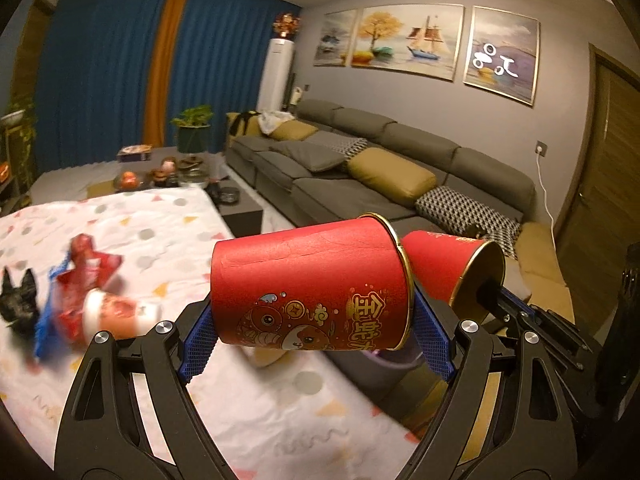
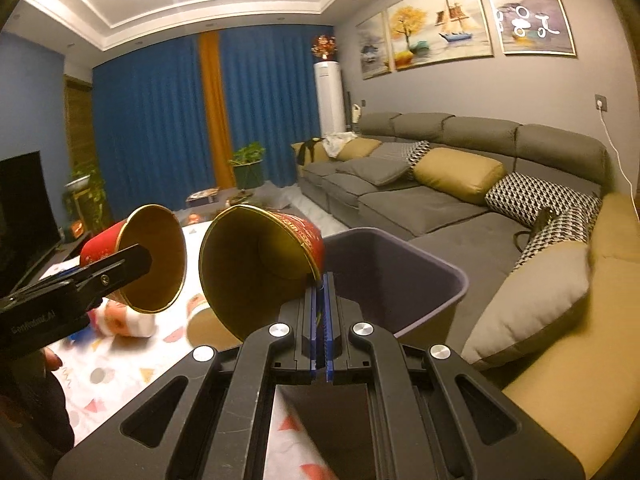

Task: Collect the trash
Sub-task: 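Carry both held red cups over the grey bin with both tools, then open both tools to drop the red cups into the grey bin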

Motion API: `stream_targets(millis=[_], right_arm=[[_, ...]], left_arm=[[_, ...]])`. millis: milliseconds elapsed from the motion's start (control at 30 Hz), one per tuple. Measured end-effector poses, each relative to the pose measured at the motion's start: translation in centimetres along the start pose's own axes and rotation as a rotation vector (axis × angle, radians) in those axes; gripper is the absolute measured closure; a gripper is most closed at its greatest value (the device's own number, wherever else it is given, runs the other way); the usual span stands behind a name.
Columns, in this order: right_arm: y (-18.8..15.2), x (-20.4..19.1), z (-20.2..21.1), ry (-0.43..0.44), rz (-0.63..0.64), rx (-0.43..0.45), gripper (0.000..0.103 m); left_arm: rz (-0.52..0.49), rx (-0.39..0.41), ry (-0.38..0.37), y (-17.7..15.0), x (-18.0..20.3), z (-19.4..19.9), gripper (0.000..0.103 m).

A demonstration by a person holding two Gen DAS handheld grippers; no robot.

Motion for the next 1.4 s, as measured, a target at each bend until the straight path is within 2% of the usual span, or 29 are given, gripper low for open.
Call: stream_targets(millis=[267, 500, 1067, 1400], right_arm=[[0.1, 3.5, -2.2, -0.051, -0.051, -0.031, 0.099], [-0.6, 5.6, -3.8, -0.09, -0.08, -0.069, 0.099], [-2.1, 7.4, -6.6, -0.111, -0.119, -0.134, 0.099], [-2.4, 8.0, -7.4, -0.108, -0.127, -0.153, 0.099]], left_arm=[[-0.039, -0.059, -0.074, -0.7, 3.7, -4.8, 0.02], [-0.051, -0.099, -0.11, -1.7, 5.0, -7.2, 0.02], [-0.075, -0.16, -0.146, -3.0, 6.6, -10.3, 0.02], [-0.016, -0.202, -0.199, -3.3, 6.3, -11.1, 0.016]])
Point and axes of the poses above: each gripper's, at about its wrist camera, not at the fingertips, and z roughly against the way its jaws point, x to its right, y to its top, the point moved 5 cm from there along -z, roughly the way its jaws point, and after that the axes turned 11 degrees about y, right-handed, at the moved point
